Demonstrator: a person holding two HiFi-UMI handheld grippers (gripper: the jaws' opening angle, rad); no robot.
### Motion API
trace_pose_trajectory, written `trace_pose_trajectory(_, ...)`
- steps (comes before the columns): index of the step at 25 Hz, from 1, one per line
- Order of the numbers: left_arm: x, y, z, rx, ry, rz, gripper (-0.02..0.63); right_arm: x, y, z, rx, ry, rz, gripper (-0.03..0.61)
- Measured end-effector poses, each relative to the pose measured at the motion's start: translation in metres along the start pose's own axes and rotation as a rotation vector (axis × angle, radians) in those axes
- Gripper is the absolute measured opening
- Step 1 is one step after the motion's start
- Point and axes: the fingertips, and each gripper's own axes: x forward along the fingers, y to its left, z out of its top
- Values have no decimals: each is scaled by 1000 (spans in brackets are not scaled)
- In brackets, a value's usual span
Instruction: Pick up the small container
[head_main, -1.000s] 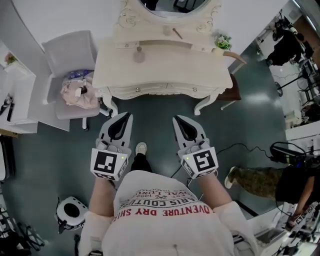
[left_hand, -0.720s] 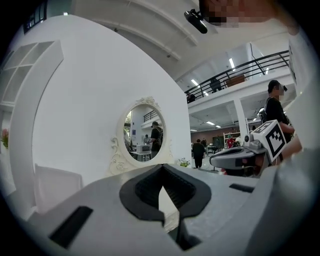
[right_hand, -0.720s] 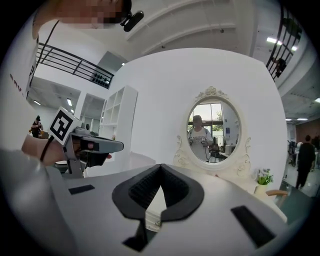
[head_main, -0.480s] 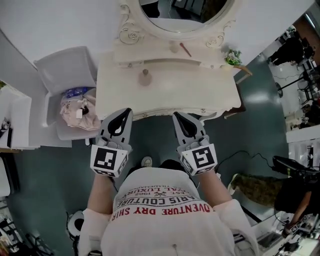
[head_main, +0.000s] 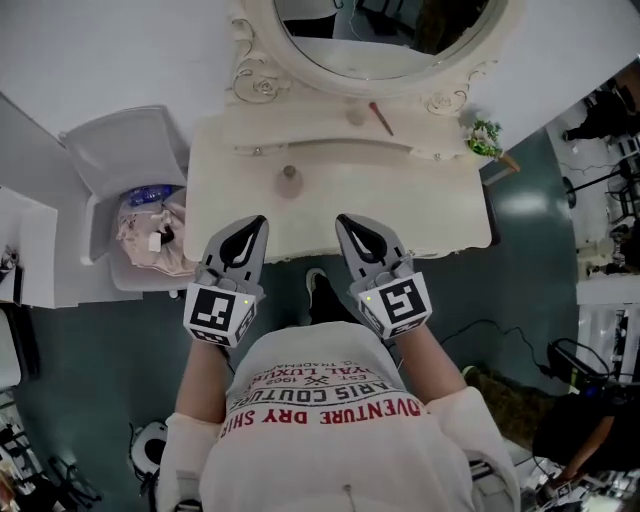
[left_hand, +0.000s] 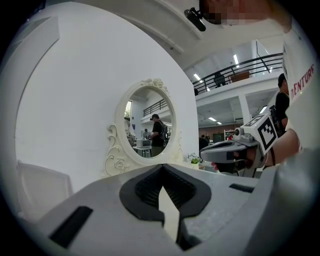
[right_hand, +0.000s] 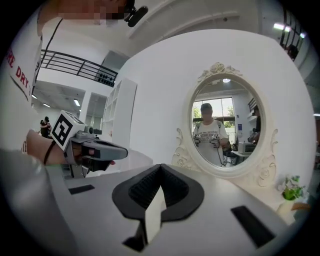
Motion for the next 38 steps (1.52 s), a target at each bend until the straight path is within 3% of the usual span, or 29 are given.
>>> trace_pose_trajectory(4,44,16,-2,-53,-6,14,6,38,-30,0,-28,-8,100,-2)
trace_pose_trajectory(10,95,45,-15,-91,-36,103,6,88,-78,-21,-4,19,197,-2)
trace_pose_trajectory(14,123,51,-44,-124,24,60,6,115,-95,-36,8,19,256,-2)
trace_pose_trajectory(18,145,52,-85,-104,121,40,113,137,-106,-59,21,28,296,-2)
trace_pose_trajectory(27,181,71,-156,-128,213,99,269,175,-113,-124,57,97,335,-2)
trace_pose_trajectory(38,220,77,-201,-82,277,75,273,195,-133,-162,97,135,317,-2)
